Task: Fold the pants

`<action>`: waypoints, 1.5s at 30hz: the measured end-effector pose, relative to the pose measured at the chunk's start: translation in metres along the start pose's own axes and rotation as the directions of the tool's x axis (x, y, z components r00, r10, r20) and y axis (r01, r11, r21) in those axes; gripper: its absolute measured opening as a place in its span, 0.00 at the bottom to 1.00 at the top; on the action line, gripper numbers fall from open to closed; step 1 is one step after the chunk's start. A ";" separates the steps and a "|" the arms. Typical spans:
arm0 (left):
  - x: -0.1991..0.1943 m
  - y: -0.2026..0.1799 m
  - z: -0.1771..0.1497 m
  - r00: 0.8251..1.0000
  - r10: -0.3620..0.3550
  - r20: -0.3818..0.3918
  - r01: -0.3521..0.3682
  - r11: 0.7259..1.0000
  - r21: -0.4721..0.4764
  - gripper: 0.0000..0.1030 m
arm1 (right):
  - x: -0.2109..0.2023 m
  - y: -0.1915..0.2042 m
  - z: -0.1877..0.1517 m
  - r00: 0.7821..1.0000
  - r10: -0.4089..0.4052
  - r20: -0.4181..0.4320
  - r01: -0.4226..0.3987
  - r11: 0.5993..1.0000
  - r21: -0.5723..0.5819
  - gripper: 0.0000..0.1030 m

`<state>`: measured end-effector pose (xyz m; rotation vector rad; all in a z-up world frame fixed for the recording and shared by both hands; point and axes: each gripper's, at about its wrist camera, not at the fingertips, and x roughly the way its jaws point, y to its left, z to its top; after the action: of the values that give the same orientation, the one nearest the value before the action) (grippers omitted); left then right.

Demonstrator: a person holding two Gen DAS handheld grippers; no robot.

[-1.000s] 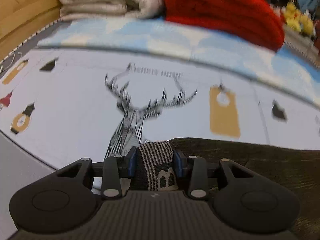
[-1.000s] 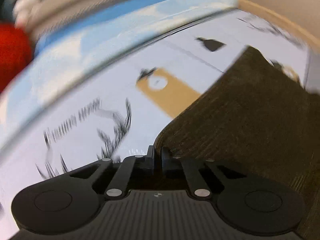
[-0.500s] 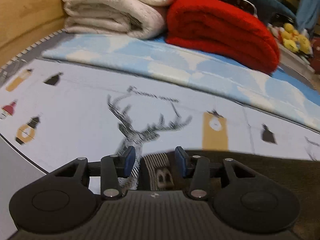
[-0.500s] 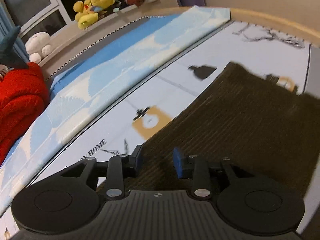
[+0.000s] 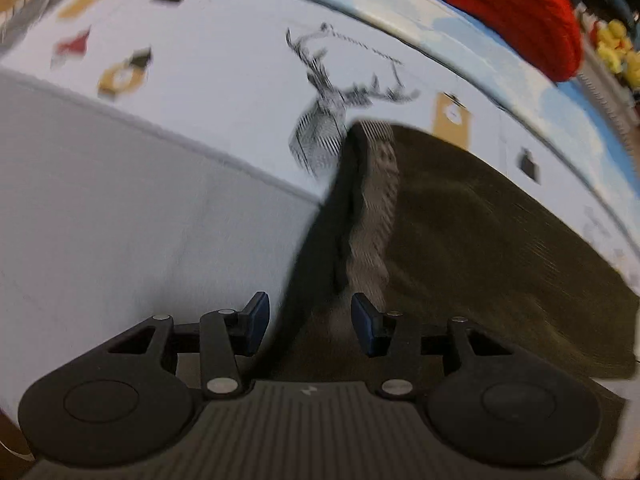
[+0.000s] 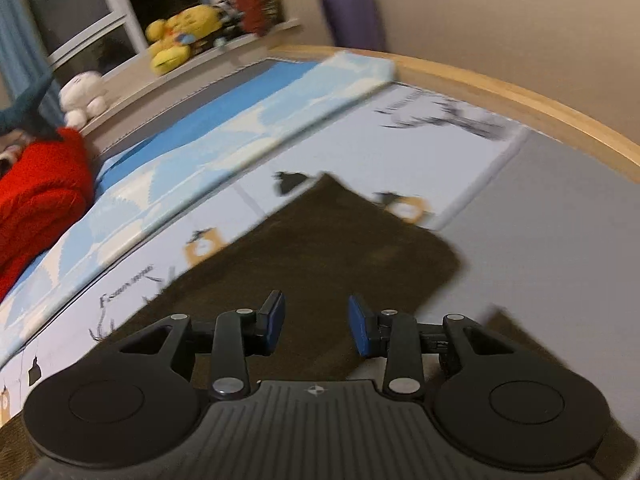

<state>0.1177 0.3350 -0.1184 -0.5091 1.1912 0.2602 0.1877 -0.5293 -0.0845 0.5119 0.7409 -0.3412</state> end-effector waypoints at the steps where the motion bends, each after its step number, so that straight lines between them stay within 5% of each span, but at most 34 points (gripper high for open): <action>1: -0.006 0.001 -0.010 1.000 -0.019 -0.001 0.019 1.000 0.011 0.49 | -0.009 -0.017 -0.003 1.000 -0.005 -0.012 0.006 1.000 0.021 0.18; 7: -0.011 0.006 -0.051 0.999 0.005 0.053 -0.014 0.984 0.179 0.49 | -0.052 -0.110 -0.032 0.994 -0.083 -0.064 0.090 0.991 0.103 0.20; 14: 0.001 0.034 -0.058 0.999 0.039 0.035 -0.045 0.977 0.209 0.59 | -0.054 -0.196 -0.066 0.965 -0.157 -0.209 0.187 0.974 0.130 0.33; 19: 0.018 0.032 -0.062 0.995 0.097 0.001 -0.093 0.957 0.274 0.64 | -0.041 -0.213 -0.079 0.939 -0.160 -0.304 0.211 0.967 0.143 0.44; 23: 0.027 0.029 -0.061 0.994 0.111 -0.013 -0.103 0.951 0.291 0.65 | -0.029 -0.198 -0.083 0.910 -0.239 -0.338 0.271 0.961 0.051 0.46; 25: 0.029 0.028 -0.061 0.994 0.108 -0.016 -0.099 0.949 0.298 0.64 | -0.030 -0.188 -0.084 0.905 -0.271 -0.328 0.294 0.956 0.020 0.33; 30: 0.033 0.021 -0.066 0.995 0.094 -0.016 -0.082 0.930 0.359 0.48 | -0.035 -0.179 -0.075 0.920 -0.264 -0.289 0.271 0.962 -0.018 0.17; 34: 0.024 0.016 -0.070 0.996 0.089 0.003 -0.082 0.913 0.401 0.20 | -0.053 -0.195 -0.060 0.954 -0.233 -0.190 0.256 0.961 0.107 0.09; 38: 0.009 0.022 -0.075 0.999 0.002 -0.033 0.010 0.928 0.373 0.16 | -0.057 -0.210 -0.056 0.950 -0.273 -0.152 0.298 0.938 0.174 0.09; 42: 0.015 0.019 -0.090 0.995 0.050 -0.083 -0.009 0.899 0.438 0.16 | -0.043 -0.205 -0.058 0.941 -0.285 -0.181 0.309 0.943 0.125 0.11; 45: 0.010 0.021 -0.085 0.995 0.052 -0.084 -0.013 0.913 0.408 0.16 | -0.037 -0.192 -0.061 0.923 -0.327 -0.204 0.344 0.938 0.053 0.20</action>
<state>0.0426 0.3089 -0.1561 -0.1355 1.3034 0.0105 0.0393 -0.6496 -0.1576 0.5050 1.0082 -0.6541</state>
